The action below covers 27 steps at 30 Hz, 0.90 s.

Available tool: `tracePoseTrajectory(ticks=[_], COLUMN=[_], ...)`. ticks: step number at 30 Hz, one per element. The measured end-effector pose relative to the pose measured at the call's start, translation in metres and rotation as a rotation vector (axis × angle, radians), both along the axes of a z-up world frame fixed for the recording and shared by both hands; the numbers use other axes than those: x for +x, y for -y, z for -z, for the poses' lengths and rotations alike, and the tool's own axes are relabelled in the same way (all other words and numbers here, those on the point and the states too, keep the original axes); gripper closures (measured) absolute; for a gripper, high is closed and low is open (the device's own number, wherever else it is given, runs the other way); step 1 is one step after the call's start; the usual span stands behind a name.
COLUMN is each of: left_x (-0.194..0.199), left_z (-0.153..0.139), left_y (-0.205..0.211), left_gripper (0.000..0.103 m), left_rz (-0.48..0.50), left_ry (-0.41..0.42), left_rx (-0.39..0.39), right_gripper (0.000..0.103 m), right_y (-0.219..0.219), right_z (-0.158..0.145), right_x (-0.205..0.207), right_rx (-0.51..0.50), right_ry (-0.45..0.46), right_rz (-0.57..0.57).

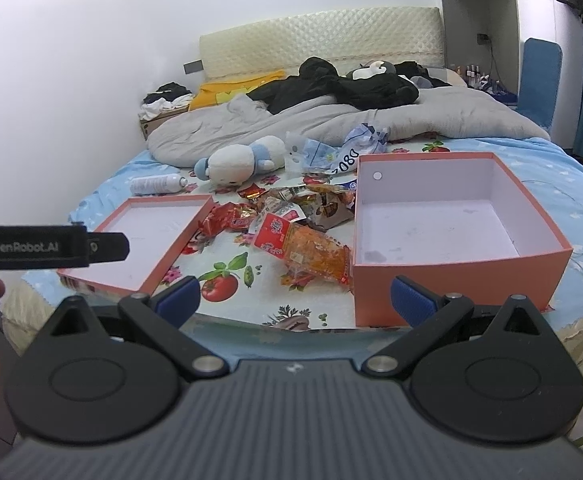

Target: Organize snacks

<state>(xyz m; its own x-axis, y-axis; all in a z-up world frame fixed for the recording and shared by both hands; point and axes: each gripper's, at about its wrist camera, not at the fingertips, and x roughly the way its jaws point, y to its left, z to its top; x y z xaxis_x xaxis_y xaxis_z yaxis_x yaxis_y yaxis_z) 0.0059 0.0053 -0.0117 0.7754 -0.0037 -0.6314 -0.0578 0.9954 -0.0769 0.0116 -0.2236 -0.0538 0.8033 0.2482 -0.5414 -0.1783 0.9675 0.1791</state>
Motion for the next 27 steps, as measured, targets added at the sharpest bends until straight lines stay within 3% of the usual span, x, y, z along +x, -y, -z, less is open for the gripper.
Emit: tracePoseTrajectory(ticks=[14, 19, 23, 27], left_x=[0.014, 0.029, 0.048, 0.070], left_z=[0.013, 0.019, 0.025, 0.034], left_y=[-0.002, -0.003, -0.009, -0.019], left_gripper=[0.000, 0.000, 0.000, 0.000], left_rz=[0.027, 0.054, 0.063, 0.062], left_ry=[-0.019, -0.023, -0.040, -0.056], left_rx=[-0.013, -0.022, -0.042, -0.066], right_gripper=[0.000, 0.005, 0.022, 0.022], right_y=[-0.012, -0.013, -0.020, -0.029], right_z=[0.009, 0.014, 0.020, 0.027], right_x=[-0.005, 0.001, 0.009, 0.019], right_rx=[-0.052, -0.029, -0.066, -0.110], right_ry=[0.027, 0.023, 0.025, 0.040], right_rz=[-0.035, -0.062, -0.076, -0.097])
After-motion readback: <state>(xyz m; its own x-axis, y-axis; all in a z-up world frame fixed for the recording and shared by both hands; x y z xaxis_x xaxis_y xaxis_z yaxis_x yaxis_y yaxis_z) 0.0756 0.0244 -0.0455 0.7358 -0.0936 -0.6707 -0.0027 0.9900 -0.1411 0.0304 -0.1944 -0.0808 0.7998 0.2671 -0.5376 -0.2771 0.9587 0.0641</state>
